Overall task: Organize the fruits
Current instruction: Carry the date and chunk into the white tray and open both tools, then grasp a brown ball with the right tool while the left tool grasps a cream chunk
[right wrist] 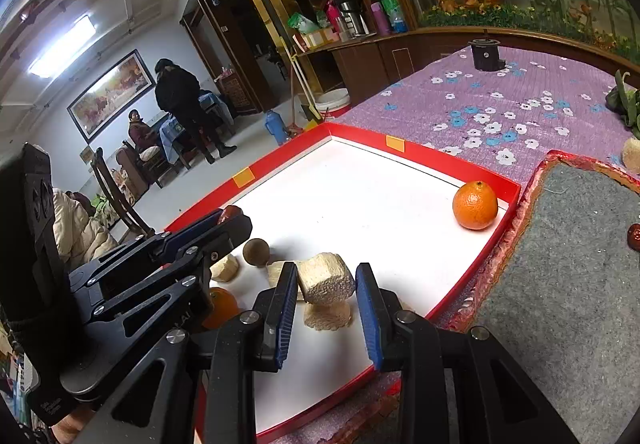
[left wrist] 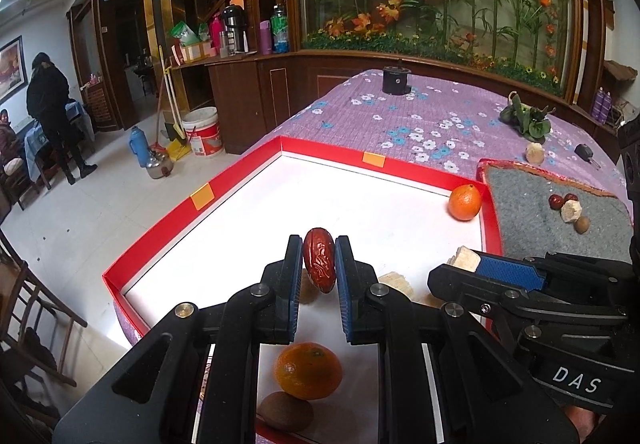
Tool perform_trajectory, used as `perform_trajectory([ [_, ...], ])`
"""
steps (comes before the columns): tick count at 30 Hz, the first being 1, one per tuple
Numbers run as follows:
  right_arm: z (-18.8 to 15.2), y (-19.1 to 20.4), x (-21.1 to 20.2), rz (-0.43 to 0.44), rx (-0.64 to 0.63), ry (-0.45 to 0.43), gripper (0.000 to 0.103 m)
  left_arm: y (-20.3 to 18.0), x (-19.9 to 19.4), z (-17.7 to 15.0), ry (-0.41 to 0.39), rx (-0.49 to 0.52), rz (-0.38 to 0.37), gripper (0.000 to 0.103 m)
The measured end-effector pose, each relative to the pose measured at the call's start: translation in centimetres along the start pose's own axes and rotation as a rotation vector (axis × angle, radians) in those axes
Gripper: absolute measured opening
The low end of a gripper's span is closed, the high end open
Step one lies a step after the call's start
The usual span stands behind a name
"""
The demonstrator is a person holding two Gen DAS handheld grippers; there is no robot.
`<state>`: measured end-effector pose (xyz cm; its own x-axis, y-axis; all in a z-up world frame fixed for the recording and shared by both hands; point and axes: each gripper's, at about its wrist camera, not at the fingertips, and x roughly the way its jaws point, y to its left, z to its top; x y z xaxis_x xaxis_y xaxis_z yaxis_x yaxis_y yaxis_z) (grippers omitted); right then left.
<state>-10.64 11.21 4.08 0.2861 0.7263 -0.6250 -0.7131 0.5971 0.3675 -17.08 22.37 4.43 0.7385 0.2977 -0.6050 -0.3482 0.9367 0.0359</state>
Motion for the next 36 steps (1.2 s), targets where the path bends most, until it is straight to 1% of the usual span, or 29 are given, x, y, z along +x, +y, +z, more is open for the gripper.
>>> perform_trajectory([
  [6,0.3,-0.5,1.2,-0.002,0.014,0.016,0.028,0.0,0.7,-0.3,0.020,0.004,0.011,0.015],
  [8,0.5,-0.7,1.3,-0.007,0.021,0.016,0.029,-0.1,1.1,-0.3,0.038,0.005,0.020,0.015],
  [10,0.7,-1.0,1.4,0.012,0.043,0.021,0.031,0.0,1.3,-0.4,0.052,-0.006,0.041,0.016],
  [11,0.9,-1.3,1.4,0.018,0.062,0.021,0.037,0.1,1.4,-0.4,0.059,-0.009,0.045,0.019],
  [12,1.0,-1.7,1.2,0.021,0.080,0.015,0.042,0.1,1.5,-0.4,0.065,-0.010,0.045,0.025],
  [13,1.1,-2.1,0.9,0.029,0.093,0.006,0.048,0.1,1.4,-0.3,0.064,-0.012,0.047,0.029],
  [15,1.3,-2.6,0.1,0.040,0.108,-0.024,0.048,0.0,1.2,-0.2,0.053,-0.013,0.053,0.044],
  [17,1.6,-3.1,-0.8,0.027,0.104,-0.047,0.049,-0.3,0.7,0.0,0.036,-0.004,0.055,0.047],
  [20,1.9,-4.4,-2.2,0.004,0.120,-0.076,0.049,-0.9,0.3,0.2,0.029,0.013,0.044,0.047],
  [24,1.8,-7.1,-4.8,-0.052,0.152,-0.108,0.049,-2.1,0.1,0.3,0.032,0.042,0.023,0.048],
  [27,1.3,-10.1,-7.6,-0.121,0.175,-0.128,0.049,-2.9,0.0,0.3,0.033,0.062,0.012,0.048],
  [30,0.2,-13.2,-10.6,-0.207,0.201,-0.128,0.049,-3.8,-0.2,0.3,0.033,0.074,0.001,0.048],
  [33,-1.0,-16.2,-12.6,-0.295,0.219,-0.092,0.049,-4.8,-0.4,0.3,0.033,0.089,-0.014,0.048],
  [36,-1.4,-18.4,-12.9,-0.360,0.227,-0.029,0.049,-6.2,-0.7,0.3,0.035,0.113,-0.034,0.048],
])
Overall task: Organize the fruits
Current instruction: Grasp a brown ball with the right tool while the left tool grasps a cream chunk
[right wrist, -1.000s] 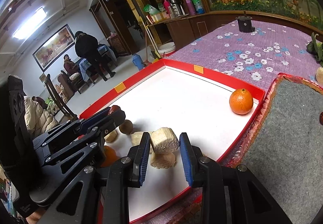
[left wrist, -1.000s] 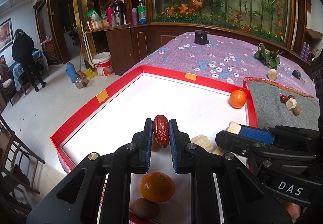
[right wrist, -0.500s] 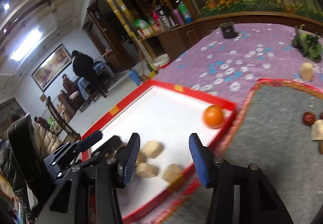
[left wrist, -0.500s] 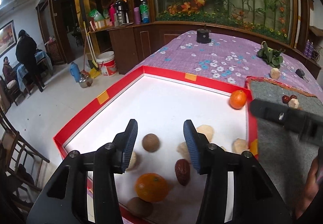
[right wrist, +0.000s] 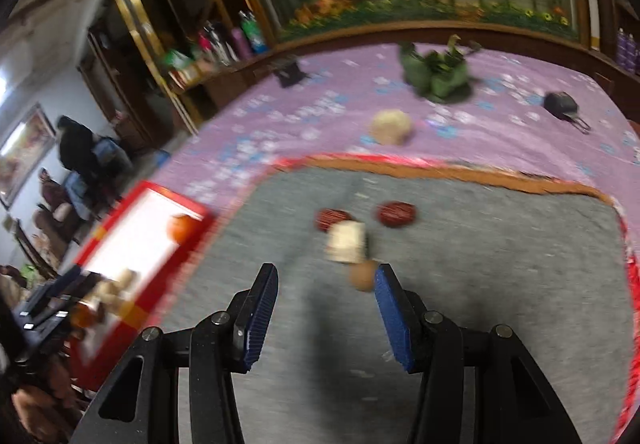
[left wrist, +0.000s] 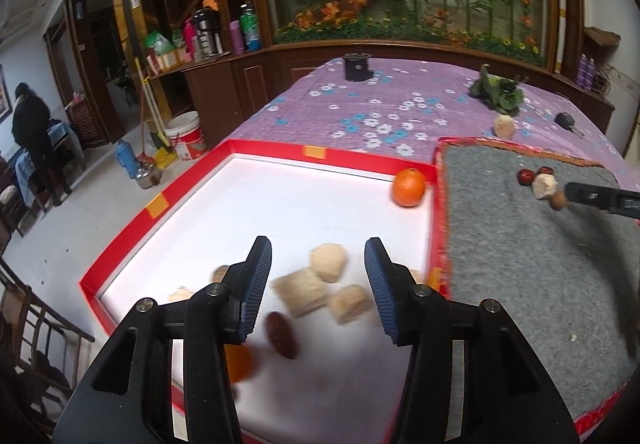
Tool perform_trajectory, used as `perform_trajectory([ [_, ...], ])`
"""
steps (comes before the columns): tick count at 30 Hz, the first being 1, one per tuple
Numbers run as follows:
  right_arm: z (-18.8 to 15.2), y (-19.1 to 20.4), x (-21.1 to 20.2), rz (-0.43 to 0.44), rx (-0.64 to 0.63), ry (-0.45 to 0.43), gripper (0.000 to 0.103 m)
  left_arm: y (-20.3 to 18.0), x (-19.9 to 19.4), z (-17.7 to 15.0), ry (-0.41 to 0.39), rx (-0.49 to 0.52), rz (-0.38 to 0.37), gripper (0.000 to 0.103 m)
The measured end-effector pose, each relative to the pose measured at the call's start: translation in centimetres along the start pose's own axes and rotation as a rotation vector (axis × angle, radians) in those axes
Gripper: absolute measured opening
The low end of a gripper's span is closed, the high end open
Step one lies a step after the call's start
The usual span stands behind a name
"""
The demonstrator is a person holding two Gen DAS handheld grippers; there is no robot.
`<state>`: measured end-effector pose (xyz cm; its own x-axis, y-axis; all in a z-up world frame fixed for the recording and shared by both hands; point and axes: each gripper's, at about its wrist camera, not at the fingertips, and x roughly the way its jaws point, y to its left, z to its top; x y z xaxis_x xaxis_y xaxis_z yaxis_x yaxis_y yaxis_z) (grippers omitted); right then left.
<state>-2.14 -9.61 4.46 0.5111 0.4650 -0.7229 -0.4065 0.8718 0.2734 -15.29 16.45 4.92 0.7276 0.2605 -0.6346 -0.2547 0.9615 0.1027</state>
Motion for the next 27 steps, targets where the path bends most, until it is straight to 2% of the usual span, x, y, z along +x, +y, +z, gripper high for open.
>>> perform_trajectory([
  [3,0.1,-0.7,1.4,-0.037,-0.032,0.035,0.046,-1.6,-0.6,0.2,-0.001,0.038,-0.033,0.048],
  [5,0.0,-0.6,3.1,-0.095,-0.068,0.076,0.035,-2.4,-1.0,0.4,-0.005,0.055,-0.051,0.048],
  [8,-0.1,-0.4,3.6,-0.127,-0.098,0.050,0.028,-3.5,-1.7,0.9,-0.009,0.077,-0.084,0.048],
  [9,0.0,-0.4,3.5,-0.130,-0.099,0.041,0.021,-3.9,-1.7,1.1,-0.007,0.084,-0.095,0.048],
  [10,0.0,-0.7,3.5,-0.118,-0.091,0.035,0.021,-4.5,-1.8,1.3,-0.005,0.093,-0.107,0.048],
  [12,0.0,-1.5,3.0,-0.094,-0.050,0.016,0.021,-5.8,-1.9,1.9,-0.003,0.115,-0.138,0.048],
  [16,1.0,-5.5,0.5,-0.091,0.111,-0.086,0.021,-9.7,-1.4,3.3,0.019,0.155,-0.224,0.048],
  [19,1.2,-8.3,-0.6,-0.087,0.229,-0.124,0.021,-12.7,-0.3,4.4,0.041,0.174,-0.256,0.048],
  [22,1.1,-10.5,-1.5,-0.047,0.337,-0.151,0.021,-15.7,1.8,5.4,0.088,0.172,-0.275,0.048],
  [27,1.1,-11.3,-2.0,-0.016,0.383,-0.160,0.021,-19.7,4.9,5.8,0.171,0.157,-0.293,0.048],
])
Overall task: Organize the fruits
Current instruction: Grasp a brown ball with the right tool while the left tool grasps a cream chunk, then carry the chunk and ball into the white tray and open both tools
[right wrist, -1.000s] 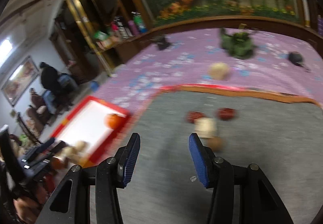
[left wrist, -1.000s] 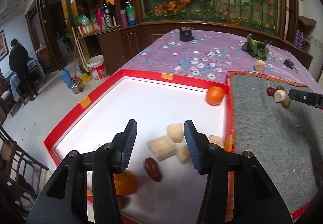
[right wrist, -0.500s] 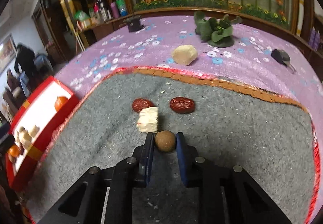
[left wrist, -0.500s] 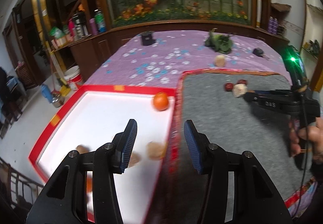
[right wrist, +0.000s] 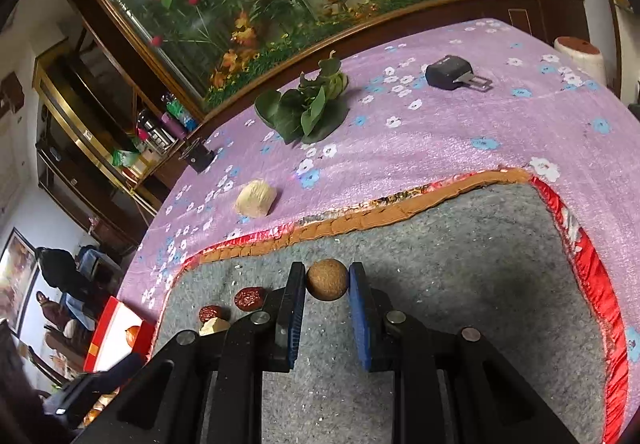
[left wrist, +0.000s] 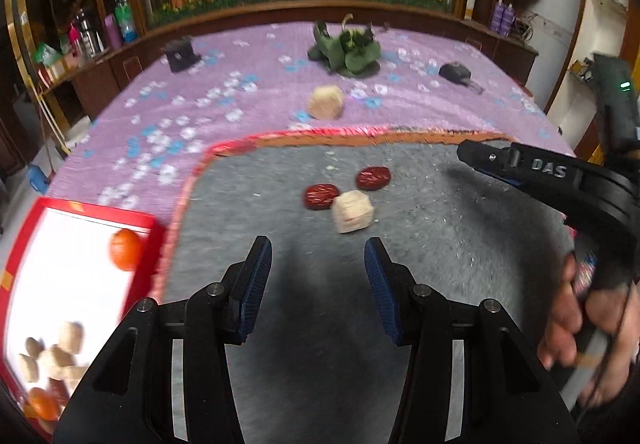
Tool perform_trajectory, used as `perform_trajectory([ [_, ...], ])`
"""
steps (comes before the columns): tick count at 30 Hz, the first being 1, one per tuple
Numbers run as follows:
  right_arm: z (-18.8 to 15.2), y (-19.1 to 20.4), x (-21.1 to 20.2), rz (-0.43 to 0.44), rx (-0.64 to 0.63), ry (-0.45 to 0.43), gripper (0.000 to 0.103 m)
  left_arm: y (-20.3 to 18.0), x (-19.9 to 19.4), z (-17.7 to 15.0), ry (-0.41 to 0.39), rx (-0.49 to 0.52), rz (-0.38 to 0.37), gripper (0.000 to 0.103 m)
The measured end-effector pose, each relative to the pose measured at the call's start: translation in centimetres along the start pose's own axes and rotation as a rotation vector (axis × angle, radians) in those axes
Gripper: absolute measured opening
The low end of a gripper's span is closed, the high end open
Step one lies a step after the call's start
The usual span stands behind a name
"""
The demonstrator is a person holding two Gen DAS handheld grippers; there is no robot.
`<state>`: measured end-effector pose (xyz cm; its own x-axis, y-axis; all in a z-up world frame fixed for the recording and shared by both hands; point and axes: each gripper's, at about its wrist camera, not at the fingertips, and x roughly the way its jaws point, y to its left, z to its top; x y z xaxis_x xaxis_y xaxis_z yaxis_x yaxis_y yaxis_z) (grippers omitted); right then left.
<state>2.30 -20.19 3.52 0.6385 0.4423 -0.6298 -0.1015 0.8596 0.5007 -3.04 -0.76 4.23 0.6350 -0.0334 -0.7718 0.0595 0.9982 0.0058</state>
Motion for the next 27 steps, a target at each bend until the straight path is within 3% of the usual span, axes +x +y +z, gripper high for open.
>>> perform_trajectory([
  [7,0.2,0.0,0.2,0.046,0.022,0.006,0.021,-1.9,3.5,1.4,0.064,-0.029,0.001,0.048],
  [11,0.3,-0.1,0.2,0.060,0.032,0.005,0.021,-2.1,4.6,1.9,0.054,-0.041,0.014,0.048],
  [14,0.3,0.0,0.5,0.057,0.029,0.013,0.021,-1.4,5.3,1.9,0.062,-0.064,-0.014,0.022],
  [16,0.2,0.0,0.7,0.055,0.028,0.018,0.021,-1.2,5.2,1.8,0.050,-0.056,-0.024,0.021],
  [19,0.2,0.1,0.7,0.059,0.020,0.019,0.021,-0.7,4.2,1.3,0.034,-0.054,-0.044,0.021],
  [27,0.1,0.8,0.2,0.077,-0.024,-0.008,0.021,1.0,-2.5,-1.5,-0.102,0.023,0.033,0.021],
])
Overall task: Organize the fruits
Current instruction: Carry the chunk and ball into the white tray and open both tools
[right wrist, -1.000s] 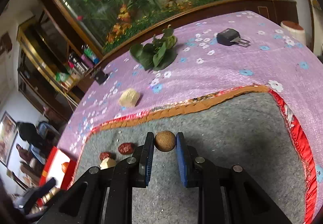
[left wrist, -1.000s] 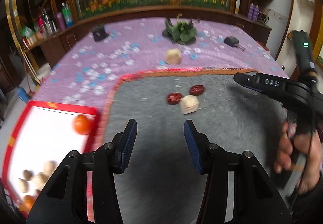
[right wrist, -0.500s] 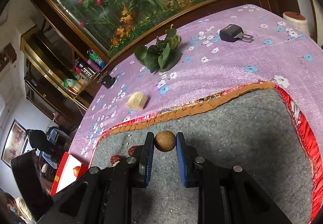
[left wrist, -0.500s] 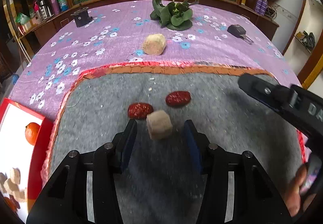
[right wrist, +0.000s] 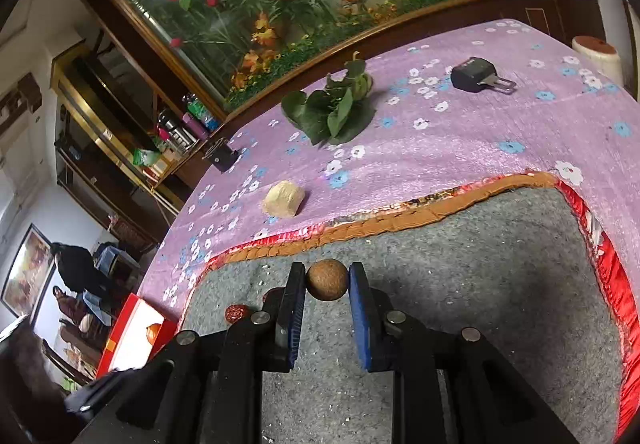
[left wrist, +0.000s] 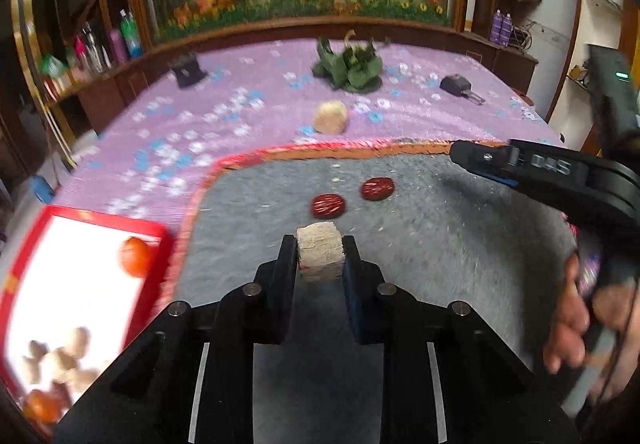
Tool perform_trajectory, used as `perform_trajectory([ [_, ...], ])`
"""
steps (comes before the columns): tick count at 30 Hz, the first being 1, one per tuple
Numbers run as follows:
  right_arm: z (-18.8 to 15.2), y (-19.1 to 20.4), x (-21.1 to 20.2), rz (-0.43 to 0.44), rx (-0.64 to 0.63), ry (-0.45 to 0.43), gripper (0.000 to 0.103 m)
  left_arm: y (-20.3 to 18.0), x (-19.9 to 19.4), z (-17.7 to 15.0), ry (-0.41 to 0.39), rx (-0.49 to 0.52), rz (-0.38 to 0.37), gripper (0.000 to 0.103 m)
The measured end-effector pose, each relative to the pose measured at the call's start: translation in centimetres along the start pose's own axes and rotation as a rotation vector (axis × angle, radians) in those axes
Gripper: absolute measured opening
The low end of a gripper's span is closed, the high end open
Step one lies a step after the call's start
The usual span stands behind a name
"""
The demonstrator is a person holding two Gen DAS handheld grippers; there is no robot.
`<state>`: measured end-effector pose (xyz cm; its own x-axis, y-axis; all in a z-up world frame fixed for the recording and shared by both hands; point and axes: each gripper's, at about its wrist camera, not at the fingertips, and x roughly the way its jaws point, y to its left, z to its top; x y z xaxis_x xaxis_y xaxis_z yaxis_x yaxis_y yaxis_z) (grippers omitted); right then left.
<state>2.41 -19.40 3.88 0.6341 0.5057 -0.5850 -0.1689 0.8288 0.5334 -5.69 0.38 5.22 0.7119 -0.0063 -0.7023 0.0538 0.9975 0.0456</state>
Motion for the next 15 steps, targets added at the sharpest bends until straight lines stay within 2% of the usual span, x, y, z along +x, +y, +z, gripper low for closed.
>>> perform_trajectory([
  [8,-0.3,0.9,-0.8,-0.022,-0.058,-0.049,0.021,2.7,-6.0,-3.3,-0.097,-0.012,0.053,0.021],
  [15,-0.9,1.0,-0.7,-0.070,-0.097,-0.062,0.021,6.4,-9.9,-4.0,-0.188,-0.068,0.108,0.021],
])
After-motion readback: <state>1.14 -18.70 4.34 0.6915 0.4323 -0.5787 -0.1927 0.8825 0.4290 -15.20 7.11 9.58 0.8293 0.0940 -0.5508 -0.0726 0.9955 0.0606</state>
